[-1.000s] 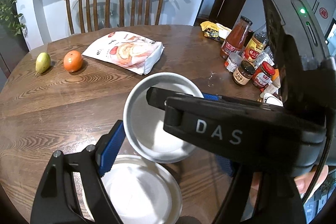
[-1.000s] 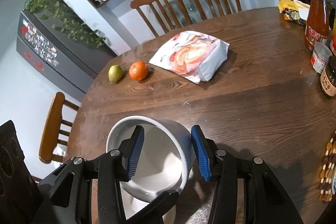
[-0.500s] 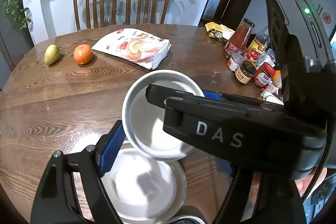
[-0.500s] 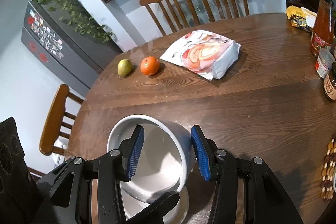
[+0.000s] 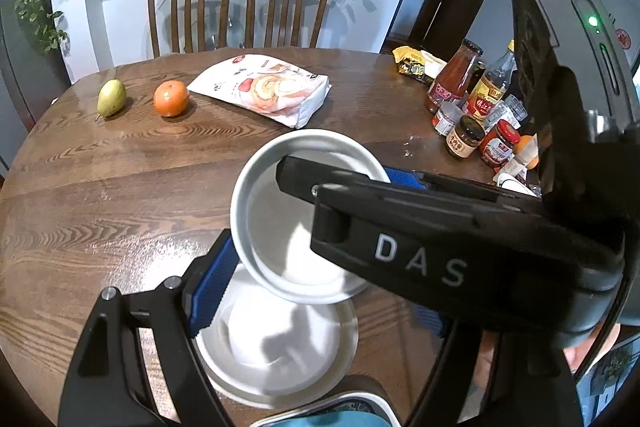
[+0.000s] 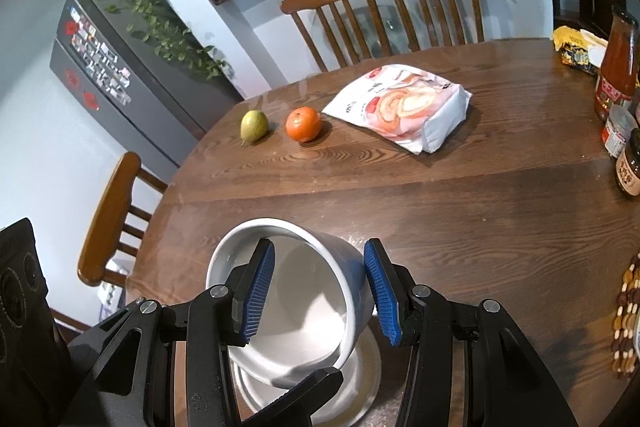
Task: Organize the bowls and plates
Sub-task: 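Lower the white pot with the right gripper into the smaller bowl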
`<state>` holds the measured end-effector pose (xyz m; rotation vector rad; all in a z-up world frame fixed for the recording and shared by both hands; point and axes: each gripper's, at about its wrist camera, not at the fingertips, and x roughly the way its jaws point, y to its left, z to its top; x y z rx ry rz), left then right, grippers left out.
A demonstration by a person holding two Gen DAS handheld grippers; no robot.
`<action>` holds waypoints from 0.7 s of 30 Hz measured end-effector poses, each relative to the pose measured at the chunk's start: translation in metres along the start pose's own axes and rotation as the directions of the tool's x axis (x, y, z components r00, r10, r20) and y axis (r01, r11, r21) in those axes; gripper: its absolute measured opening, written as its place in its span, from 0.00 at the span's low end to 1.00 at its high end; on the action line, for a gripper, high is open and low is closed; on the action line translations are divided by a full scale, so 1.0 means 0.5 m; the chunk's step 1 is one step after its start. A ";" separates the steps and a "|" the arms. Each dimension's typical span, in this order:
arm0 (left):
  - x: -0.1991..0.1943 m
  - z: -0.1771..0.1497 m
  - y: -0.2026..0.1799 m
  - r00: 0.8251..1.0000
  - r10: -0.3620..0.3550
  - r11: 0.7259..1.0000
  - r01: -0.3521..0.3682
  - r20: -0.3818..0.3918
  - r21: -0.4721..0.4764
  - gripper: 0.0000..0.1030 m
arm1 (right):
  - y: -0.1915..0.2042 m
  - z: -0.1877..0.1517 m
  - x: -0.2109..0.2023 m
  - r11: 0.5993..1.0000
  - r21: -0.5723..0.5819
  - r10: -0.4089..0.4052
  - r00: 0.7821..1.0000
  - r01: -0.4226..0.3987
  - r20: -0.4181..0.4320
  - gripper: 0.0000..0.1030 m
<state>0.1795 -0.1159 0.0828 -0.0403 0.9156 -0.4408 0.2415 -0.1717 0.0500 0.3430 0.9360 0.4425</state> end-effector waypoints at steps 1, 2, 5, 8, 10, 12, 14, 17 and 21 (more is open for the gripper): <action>-0.003 -0.003 0.003 1.000 0.001 1.000 -0.001 -0.002 -0.004 0.75 | 0.004 -0.002 0.001 1.000 -0.003 0.001 1.000 -0.001 -0.003 0.49; -0.006 -0.006 0.007 1.000 0.001 1.000 -0.001 -0.004 -0.008 0.75 | 0.008 -0.003 0.002 1.000 -0.007 0.001 1.000 -0.001 -0.005 0.49; -0.012 -0.017 0.015 1.000 0.005 1.000 -0.006 -0.013 -0.016 0.75 | 0.022 -0.013 0.006 1.000 -0.023 0.004 1.000 -0.004 -0.012 0.49; -0.014 -0.027 0.019 1.000 0.005 1.000 -0.005 -0.026 -0.026 0.75 | 0.025 -0.022 0.012 1.000 -0.016 0.005 1.000 -0.005 -0.027 0.49; -0.018 -0.035 0.020 1.000 0.005 1.000 -0.005 -0.028 -0.031 0.75 | 0.028 -0.029 0.011 1.000 -0.020 0.005 0.999 -0.005 -0.031 0.49; -0.024 -0.041 0.023 1.000 0.003 0.999 -0.004 -0.031 -0.035 0.75 | 0.035 -0.036 0.011 1.000 -0.027 0.002 0.999 -0.003 -0.035 0.49; -0.028 -0.049 0.025 0.999 0.002 0.999 -0.003 -0.035 -0.041 0.75 | 0.042 -0.044 0.010 0.999 -0.032 0.000 0.999 -0.001 -0.040 0.49; -0.031 -0.056 0.028 0.999 -0.002 0.999 0.000 -0.042 -0.050 0.75 | 0.048 -0.052 0.012 0.999 -0.039 -0.003 0.999 0.002 -0.048 0.49; -0.035 -0.069 0.033 0.999 -0.008 0.998 0.005 -0.046 -0.063 0.75 | 0.057 -0.064 0.014 0.999 -0.052 -0.011 0.998 0.008 -0.057 0.49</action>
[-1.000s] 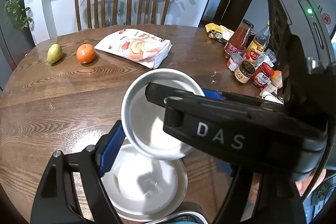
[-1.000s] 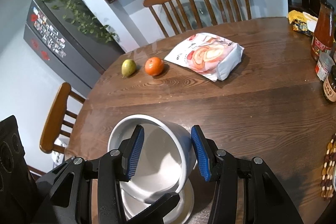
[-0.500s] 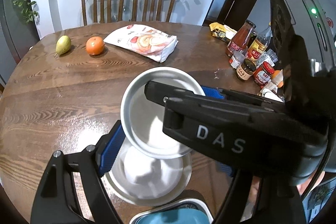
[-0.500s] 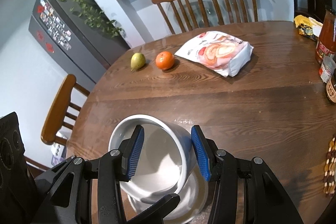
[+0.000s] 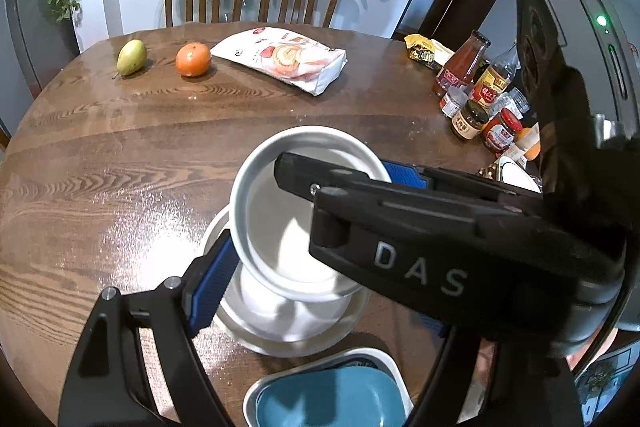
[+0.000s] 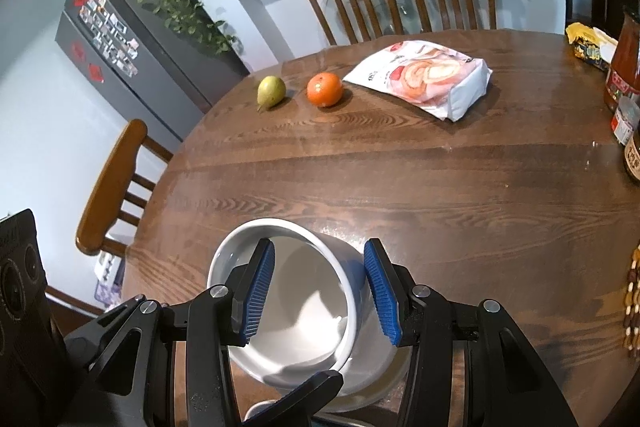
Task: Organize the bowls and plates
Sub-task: 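Lower the white pot with the right gripper into the smaller bowl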
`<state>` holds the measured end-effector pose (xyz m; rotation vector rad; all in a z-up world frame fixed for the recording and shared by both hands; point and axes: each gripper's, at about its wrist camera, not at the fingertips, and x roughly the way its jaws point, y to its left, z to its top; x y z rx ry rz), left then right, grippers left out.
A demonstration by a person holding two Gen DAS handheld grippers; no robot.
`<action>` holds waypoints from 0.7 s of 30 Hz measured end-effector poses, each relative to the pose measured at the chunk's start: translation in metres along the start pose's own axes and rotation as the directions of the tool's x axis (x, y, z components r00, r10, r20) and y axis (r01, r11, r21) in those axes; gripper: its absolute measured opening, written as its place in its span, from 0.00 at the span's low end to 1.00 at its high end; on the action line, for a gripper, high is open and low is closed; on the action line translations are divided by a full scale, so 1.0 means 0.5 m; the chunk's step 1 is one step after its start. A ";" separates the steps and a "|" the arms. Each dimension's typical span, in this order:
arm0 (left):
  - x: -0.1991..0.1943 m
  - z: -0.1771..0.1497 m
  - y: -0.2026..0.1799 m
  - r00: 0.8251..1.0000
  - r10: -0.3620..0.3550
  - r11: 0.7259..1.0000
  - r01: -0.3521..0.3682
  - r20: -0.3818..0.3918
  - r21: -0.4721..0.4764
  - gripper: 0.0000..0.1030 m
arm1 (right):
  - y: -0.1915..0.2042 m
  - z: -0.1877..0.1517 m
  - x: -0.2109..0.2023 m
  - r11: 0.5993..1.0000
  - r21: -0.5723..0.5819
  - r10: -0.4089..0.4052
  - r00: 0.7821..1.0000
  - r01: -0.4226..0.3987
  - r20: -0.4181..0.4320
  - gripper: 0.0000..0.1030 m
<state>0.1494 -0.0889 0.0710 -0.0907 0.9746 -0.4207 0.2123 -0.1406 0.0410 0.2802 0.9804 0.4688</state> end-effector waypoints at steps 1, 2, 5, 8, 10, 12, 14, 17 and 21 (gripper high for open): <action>0.000 -0.004 0.002 1.000 -0.004 1.000 0.004 -0.003 -0.005 0.75 | 0.002 -0.002 0.001 1.000 -0.003 -0.004 1.000 0.004 -0.003 0.49; 0.001 -0.007 0.005 1.000 -0.009 1.000 0.009 -0.009 -0.011 0.75 | 0.005 -0.005 0.004 1.000 -0.006 -0.008 1.000 0.008 -0.009 0.49; 0.002 -0.014 0.012 1.000 -0.015 1.000 0.014 -0.023 -0.027 0.75 | 0.011 -0.010 0.012 1.000 -0.015 -0.014 1.000 0.014 -0.025 0.49; 0.004 -0.019 0.019 0.999 -0.025 0.999 0.023 -0.036 -0.042 0.75 | 0.021 -0.012 0.018 0.999 -0.041 -0.029 0.999 0.028 -0.031 0.49; 0.008 -0.022 0.025 0.998 -0.032 0.998 0.030 -0.048 -0.056 0.75 | 0.027 -0.014 0.026 0.998 -0.051 -0.039 0.998 0.037 -0.044 0.49; 0.014 -0.023 0.032 0.997 -0.040 0.997 0.036 -0.064 -0.072 0.75 | 0.027 -0.014 0.035 0.998 -0.048 -0.037 0.998 0.034 -0.056 0.49; 0.023 -0.025 0.039 0.994 -0.067 0.994 0.059 -0.091 -0.092 0.74 | 0.026 -0.016 0.041 0.998 -0.051 -0.041 0.997 0.038 -0.065 0.49; 0.036 -0.026 0.046 0.985 -0.109 0.989 0.094 -0.130 -0.117 0.74 | 0.025 -0.016 0.047 0.997 -0.052 -0.055 0.996 0.052 -0.074 0.49; 0.054 -0.028 0.053 0.976 -0.139 0.983 0.116 -0.166 -0.146 0.74 | 0.016 -0.016 0.061 0.997 -0.042 -0.065 0.993 0.062 -0.095 0.49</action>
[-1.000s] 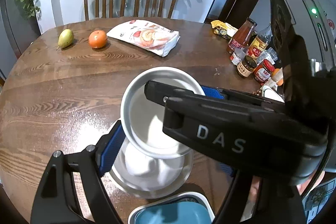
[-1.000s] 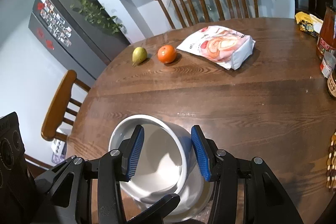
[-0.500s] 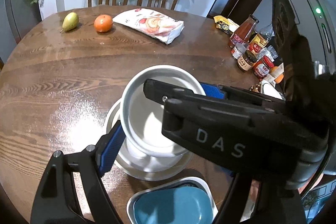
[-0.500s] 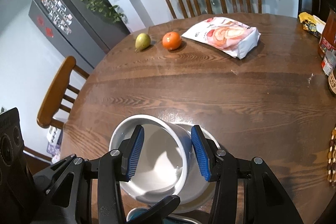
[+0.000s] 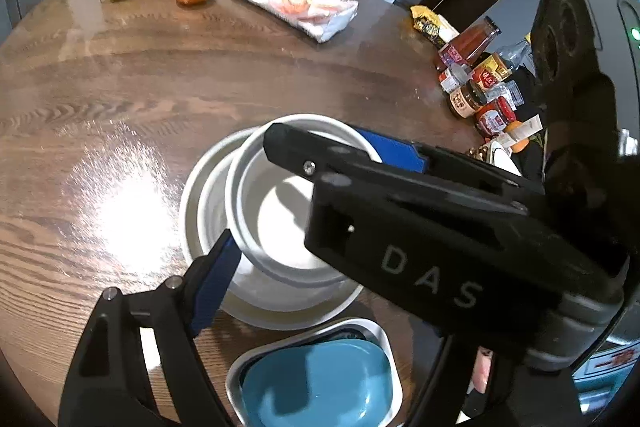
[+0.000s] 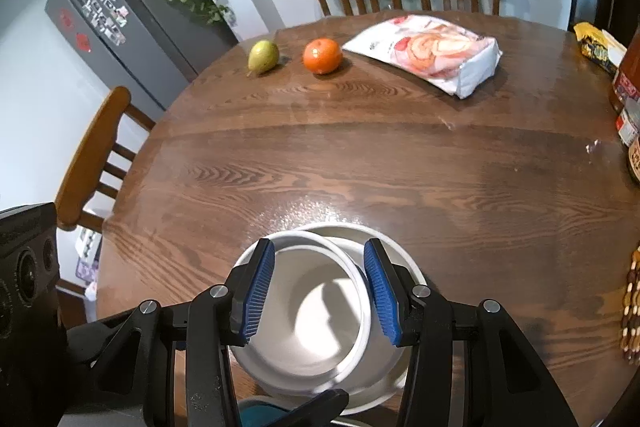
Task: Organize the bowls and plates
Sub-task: 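Lower the white pot with the right gripper into the smaller bowl, then open the right gripper and withdraw it from the pot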
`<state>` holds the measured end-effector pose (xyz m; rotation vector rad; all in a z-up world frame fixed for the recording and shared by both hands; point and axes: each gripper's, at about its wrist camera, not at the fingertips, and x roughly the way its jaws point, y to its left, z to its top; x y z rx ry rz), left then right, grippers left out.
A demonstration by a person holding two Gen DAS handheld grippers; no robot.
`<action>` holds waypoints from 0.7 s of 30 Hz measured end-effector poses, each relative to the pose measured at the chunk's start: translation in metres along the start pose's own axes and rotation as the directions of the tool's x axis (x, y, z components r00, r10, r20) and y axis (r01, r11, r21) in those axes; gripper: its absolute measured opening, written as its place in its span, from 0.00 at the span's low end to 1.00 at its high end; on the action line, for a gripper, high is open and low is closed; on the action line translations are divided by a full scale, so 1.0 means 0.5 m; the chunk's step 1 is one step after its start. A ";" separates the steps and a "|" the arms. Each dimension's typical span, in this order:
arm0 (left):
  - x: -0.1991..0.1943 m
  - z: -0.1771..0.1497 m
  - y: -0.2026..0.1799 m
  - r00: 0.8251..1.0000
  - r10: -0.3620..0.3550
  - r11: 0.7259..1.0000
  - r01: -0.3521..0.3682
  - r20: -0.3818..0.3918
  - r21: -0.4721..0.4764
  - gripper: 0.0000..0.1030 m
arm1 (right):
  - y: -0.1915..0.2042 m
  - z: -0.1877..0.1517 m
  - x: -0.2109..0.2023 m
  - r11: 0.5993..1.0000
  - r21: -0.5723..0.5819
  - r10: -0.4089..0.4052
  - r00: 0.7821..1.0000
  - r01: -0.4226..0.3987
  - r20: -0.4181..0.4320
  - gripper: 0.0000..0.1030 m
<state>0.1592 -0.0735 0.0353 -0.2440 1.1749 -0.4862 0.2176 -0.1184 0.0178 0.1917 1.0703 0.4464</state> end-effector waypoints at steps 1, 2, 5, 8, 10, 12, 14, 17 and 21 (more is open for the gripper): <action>0.005 0.000 0.003 1.000 -0.006 1.000 0.005 -0.013 -0.008 0.74 | -0.002 -0.001 0.004 1.000 0.001 -0.003 1.000 0.003 -0.009 0.49; 0.008 0.000 0.005 1.000 -0.010 1.000 0.010 -0.022 -0.012 0.73 | -0.002 -0.001 0.007 1.000 0.001 -0.005 1.000 0.005 -0.014 0.49; 0.013 0.000 0.007 0.999 -0.010 1.000 0.010 -0.036 -0.009 0.73 | -0.002 -0.004 0.015 1.000 -0.006 -0.016 1.000 0.016 -0.024 0.49; 0.016 0.002 0.010 0.999 -0.008 1.000 0.007 -0.045 -0.014 0.73 | -0.004 -0.003 0.023 1.000 -0.005 -0.017 0.999 0.016 -0.036 0.49; 0.020 0.003 0.012 0.999 -0.006 1.000 0.005 -0.047 -0.015 0.73 | -0.005 -0.003 0.028 1.000 -0.004 -0.019 0.999 0.018 -0.043 0.49; 0.025 0.004 0.015 0.999 -0.005 1.000 0.004 -0.054 -0.020 0.73 | -0.007 -0.003 0.034 1.000 -0.004 -0.018 0.998 0.018 -0.052 0.49; 0.031 0.005 0.018 0.998 -0.005 1.000 0.003 -0.060 -0.024 0.73 | -0.007 -0.002 0.040 1.000 -0.001 -0.021 0.998 0.021 -0.062 0.49; 0.037 0.006 0.021 0.998 -0.002 0.999 0.000 -0.064 -0.033 0.74 | -0.009 -0.001 0.046 0.999 0.000 -0.038 0.997 0.038 -0.065 0.49; 0.036 0.007 0.021 0.999 0.007 1.000 -0.009 -0.050 -0.030 0.74 | -0.011 0.000 0.049 0.999 -0.001 -0.040 0.997 0.040 -0.060 0.49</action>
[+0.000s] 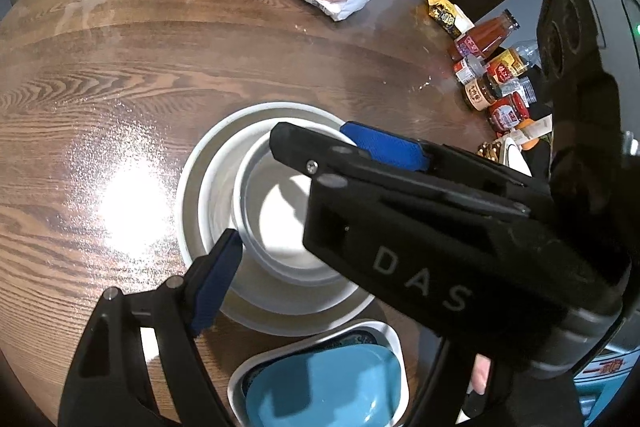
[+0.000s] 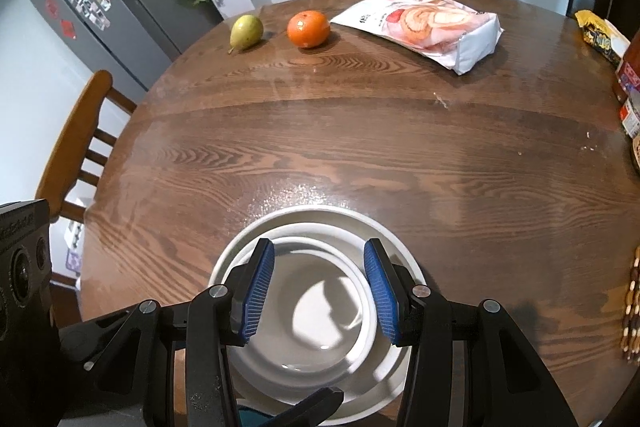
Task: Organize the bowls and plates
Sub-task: 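Open the right gripper and withdraw it from the pot, then close both grippers on the rim of the plate-and-bowl stack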
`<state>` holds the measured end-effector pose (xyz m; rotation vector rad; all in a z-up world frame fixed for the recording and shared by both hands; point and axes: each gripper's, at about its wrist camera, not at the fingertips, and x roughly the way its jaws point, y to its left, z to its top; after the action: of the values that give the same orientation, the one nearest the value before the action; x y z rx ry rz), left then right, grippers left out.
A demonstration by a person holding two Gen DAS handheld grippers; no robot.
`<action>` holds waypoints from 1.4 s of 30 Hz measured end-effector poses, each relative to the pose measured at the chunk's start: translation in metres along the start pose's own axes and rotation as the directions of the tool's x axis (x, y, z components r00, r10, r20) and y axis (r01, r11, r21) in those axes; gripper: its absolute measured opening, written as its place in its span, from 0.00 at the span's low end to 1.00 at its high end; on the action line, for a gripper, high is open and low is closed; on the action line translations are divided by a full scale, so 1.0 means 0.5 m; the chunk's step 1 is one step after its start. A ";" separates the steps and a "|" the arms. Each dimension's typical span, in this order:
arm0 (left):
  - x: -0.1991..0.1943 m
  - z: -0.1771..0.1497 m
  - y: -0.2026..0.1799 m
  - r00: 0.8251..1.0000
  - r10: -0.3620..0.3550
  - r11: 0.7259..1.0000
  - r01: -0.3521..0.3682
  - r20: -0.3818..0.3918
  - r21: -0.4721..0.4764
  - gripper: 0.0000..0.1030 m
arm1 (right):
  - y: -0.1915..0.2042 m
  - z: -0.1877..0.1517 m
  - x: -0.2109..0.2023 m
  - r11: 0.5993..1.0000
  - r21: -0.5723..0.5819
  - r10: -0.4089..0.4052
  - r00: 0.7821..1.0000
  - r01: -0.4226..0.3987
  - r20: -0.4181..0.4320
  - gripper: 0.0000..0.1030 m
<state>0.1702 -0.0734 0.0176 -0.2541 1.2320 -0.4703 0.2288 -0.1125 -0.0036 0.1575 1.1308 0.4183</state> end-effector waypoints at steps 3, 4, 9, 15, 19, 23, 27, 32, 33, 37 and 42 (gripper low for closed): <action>-0.002 0.000 0.000 1.000 0.001 1.000 -0.001 0.002 0.002 0.74 | -0.001 0.002 0.000 1.000 0.000 0.003 1.000 -0.003 0.001 0.49; -0.002 -0.001 0.000 1.000 0.000 1.000 0.000 0.003 0.003 0.74 | 0.000 0.002 -0.001 1.000 -0.001 0.003 1.000 -0.003 0.003 0.49; -0.009 -0.002 0.000 1.000 -0.003 1.000 0.002 0.018 0.014 0.76 | 0.000 0.003 -0.005 1.000 -0.003 0.006 1.000 -0.006 0.011 0.49; -0.043 -0.007 -0.013 0.992 0.049 0.996 -0.056 0.116 0.066 0.77 | -0.003 0.003 -0.027 1.000 -0.009 0.016 0.999 -0.016 0.034 0.49; -0.070 -0.013 -0.011 0.978 0.088 0.991 -0.104 0.187 0.079 0.78 | -0.021 0.005 -0.054 1.000 0.018 0.014 0.997 -0.015 0.078 0.59; -0.095 -0.019 0.001 0.962 0.108 0.988 -0.132 0.251 0.080 0.86 | -0.037 0.005 -0.082 0.998 0.046 0.032 0.992 -0.038 0.124 0.71; -0.106 -0.021 0.020 0.949 0.123 0.985 -0.152 0.291 0.079 0.88 | -0.053 -0.001 -0.103 0.996 0.061 0.051 0.983 -0.063 0.178 0.79; -0.095 -0.016 0.055 0.944 0.117 0.989 -0.140 0.308 0.054 0.88 | -0.088 -0.027 -0.097 0.989 0.103 0.081 0.978 -0.102 0.190 0.79; -0.092 -0.016 0.059 0.945 0.111 0.990 -0.133 0.309 0.051 0.88 | -0.097 -0.035 -0.092 0.986 0.107 0.105 0.976 -0.126 0.189 0.79; -0.069 -0.010 0.074 0.953 0.096 0.992 -0.116 0.286 0.054 0.88 | -0.120 -0.052 -0.070 0.968 0.148 0.175 0.970 -0.200 0.167 0.79; -0.049 -0.008 0.099 0.962 0.057 0.998 -0.065 0.268 0.019 0.88 | -0.124 -0.064 -0.039 0.955 0.165 0.224 0.965 -0.245 0.135 0.79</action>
<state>0.1703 -0.0183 0.0153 -0.2467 0.9660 -0.3854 0.2079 -0.1794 -0.0214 0.4736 1.0388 0.5105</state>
